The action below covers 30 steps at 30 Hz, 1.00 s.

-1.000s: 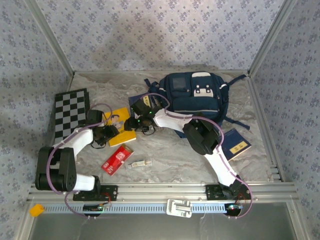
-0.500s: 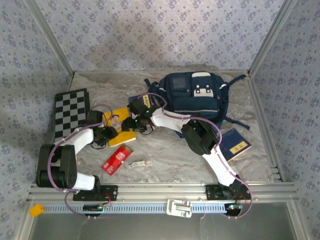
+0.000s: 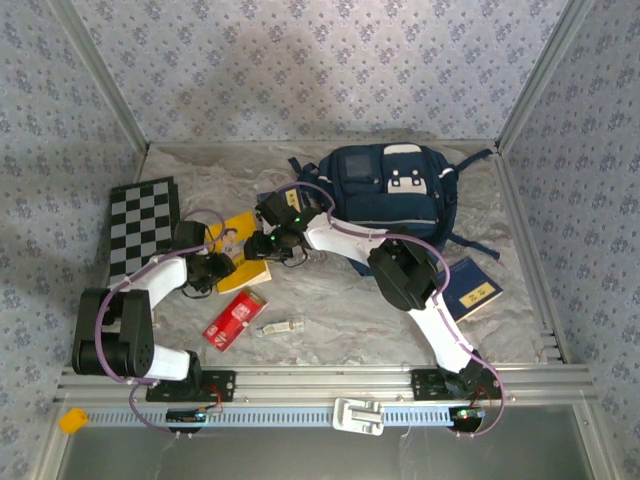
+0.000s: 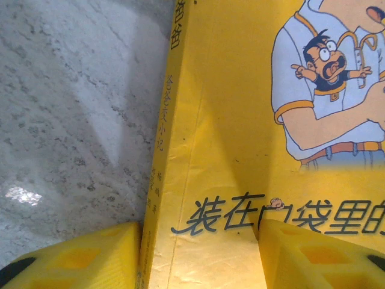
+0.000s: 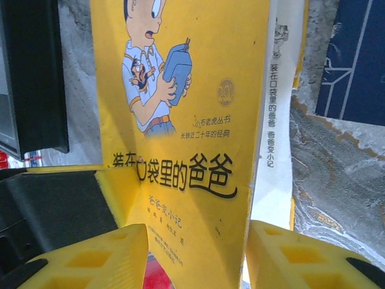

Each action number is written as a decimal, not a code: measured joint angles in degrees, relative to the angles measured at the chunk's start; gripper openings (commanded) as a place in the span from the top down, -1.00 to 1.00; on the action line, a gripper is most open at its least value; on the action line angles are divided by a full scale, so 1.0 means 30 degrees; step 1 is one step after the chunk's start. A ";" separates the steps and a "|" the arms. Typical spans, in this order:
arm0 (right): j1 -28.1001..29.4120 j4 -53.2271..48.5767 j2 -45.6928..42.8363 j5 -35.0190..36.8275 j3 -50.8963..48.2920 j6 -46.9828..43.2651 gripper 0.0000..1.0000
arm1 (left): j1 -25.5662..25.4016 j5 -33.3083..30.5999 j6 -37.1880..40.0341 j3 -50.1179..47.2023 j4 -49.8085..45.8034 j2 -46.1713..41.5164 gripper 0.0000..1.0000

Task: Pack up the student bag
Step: Pick up the book from the middle-left of the table.

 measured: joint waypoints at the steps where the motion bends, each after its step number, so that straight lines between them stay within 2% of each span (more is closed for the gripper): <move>1: 0.0000 0.0000 -0.0036 -0.0051 0.0000 -0.0007 0.11 | 0.0000 0.0000 0.0007 0.0000 0.0000 0.0000 -0.07; 6: 0.0007 0.0000 -0.0146 -0.0102 0.0000 -0.0058 0.21 | 0.0000 0.0000 0.0000 -0.0007 0.0007 0.0000 -0.06; 20: -0.0015 0.0022 -0.0153 -0.0168 0.0000 -0.0168 0.88 | 0.0015 -0.0015 0.0131 0.0022 -0.0138 -0.0058 -0.09; 25: 0.0007 0.0364 -0.0415 -0.0372 -0.0007 -0.0138 0.99 | 0.0699 -0.0051 0.0423 0.0634 -0.1064 -0.0605 -0.17; 30: 0.0044 0.0794 -0.1603 -0.0648 -0.0197 -0.0138 1.00 | 0.2346 0.0306 0.0663 0.1814 -0.2222 -0.3096 -0.32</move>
